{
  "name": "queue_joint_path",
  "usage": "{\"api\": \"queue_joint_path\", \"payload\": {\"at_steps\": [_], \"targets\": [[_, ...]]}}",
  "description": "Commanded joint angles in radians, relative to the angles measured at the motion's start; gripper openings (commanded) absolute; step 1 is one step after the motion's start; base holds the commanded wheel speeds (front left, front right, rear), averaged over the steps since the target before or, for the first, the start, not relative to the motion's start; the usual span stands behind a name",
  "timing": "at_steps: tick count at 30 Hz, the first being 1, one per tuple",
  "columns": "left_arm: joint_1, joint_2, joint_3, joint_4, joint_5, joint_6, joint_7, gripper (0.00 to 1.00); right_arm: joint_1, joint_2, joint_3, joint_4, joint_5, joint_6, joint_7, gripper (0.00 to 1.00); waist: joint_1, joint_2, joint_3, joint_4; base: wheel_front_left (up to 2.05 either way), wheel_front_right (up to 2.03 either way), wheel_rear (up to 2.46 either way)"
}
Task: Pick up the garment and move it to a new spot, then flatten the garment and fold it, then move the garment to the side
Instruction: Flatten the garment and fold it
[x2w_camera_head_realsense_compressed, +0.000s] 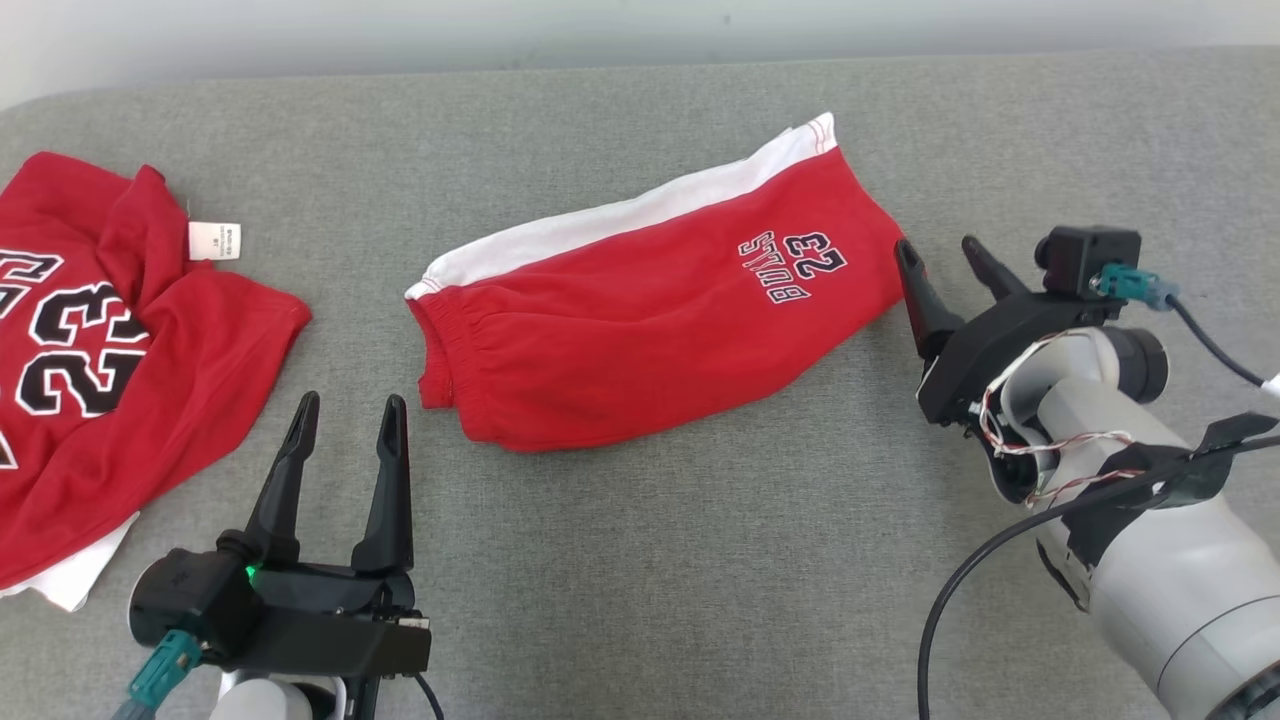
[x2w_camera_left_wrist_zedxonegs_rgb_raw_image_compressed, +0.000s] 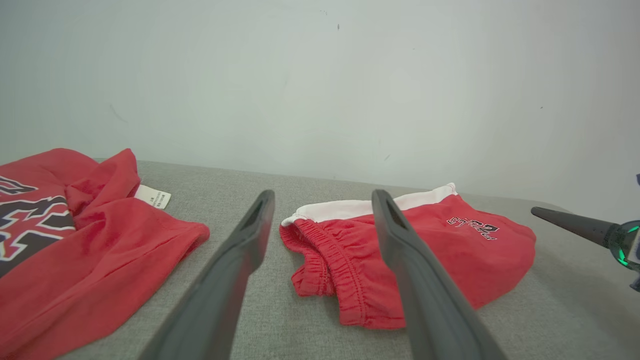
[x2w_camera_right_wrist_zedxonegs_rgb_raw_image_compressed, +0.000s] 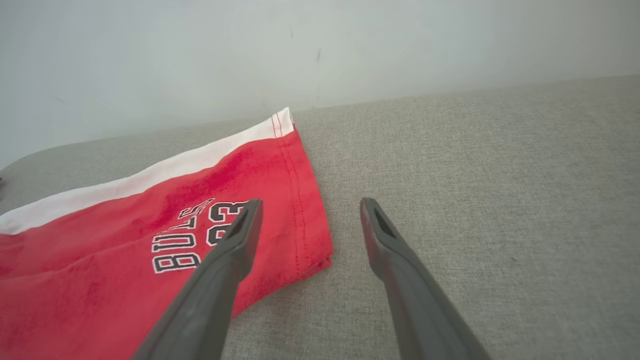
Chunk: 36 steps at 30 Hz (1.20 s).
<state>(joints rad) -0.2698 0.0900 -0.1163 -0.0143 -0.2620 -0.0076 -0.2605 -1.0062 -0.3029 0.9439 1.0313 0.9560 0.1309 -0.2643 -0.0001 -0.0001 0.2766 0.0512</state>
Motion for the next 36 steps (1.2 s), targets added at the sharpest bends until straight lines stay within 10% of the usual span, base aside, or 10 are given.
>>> {"api": "queue_joint_path", "payload": {"at_steps": [1, 17, 18, 20, 21, 36], "targets": [[0.012, -0.001, 0.004, -0.005, 0.007, -0.004, -0.003, 1.00, 0.018, 0.005, 0.001, 0.003, 0.000, 0.000, -0.003, 1.00, 0.0001, 0.0001, 0.001, 0.003, 0.00, 0.00, 0.00], [0.012, -0.035, 0.029, -0.013, 0.044, -0.039, -0.003, 1.00, -0.011, 0.045, 0.016, 0.123, 0.043, 0.000, 0.043, 1.00, 0.0001, 0.0001, 0.039, 0.058, 0.00, 0.00, 0.00], [0.009, -0.036, 0.029, -0.012, 0.044, -0.041, -0.003, 1.00, -0.013, 0.046, 0.018, 0.128, 0.045, 0.000, 0.046, 0.89, 0.0001, 0.0001, 0.040, 0.061, 0.00, 0.00, 0.00], [0.003, -0.037, 0.031, -0.009, 0.046, -0.041, -0.003, 1.00, -0.017, 0.046, 0.026, 0.132, 0.046, 0.000, 0.052, 0.17, 0.0001, 0.0001, 0.042, 0.066, 0.00, 0.00, 0.00], [0.001, -0.038, 0.032, -0.008, 0.046, -0.040, -0.003, 1.00, -0.019, 0.044, 0.030, 0.130, 0.045, 0.000, 0.049, 0.00, 0.0001, 0.0001, 0.043, 0.068, 0.00, 0.00, 0.00], [0.069, -0.039, 0.058, 0.034, 0.044, -0.040, -0.003, 1.00, 0.108, -0.004, 0.064, -0.009, 0.076, 0.000, -0.001, 0.00, 0.0001, 0.0001, -0.089, 0.027, 0.00, 0.00, 0.00]]}}
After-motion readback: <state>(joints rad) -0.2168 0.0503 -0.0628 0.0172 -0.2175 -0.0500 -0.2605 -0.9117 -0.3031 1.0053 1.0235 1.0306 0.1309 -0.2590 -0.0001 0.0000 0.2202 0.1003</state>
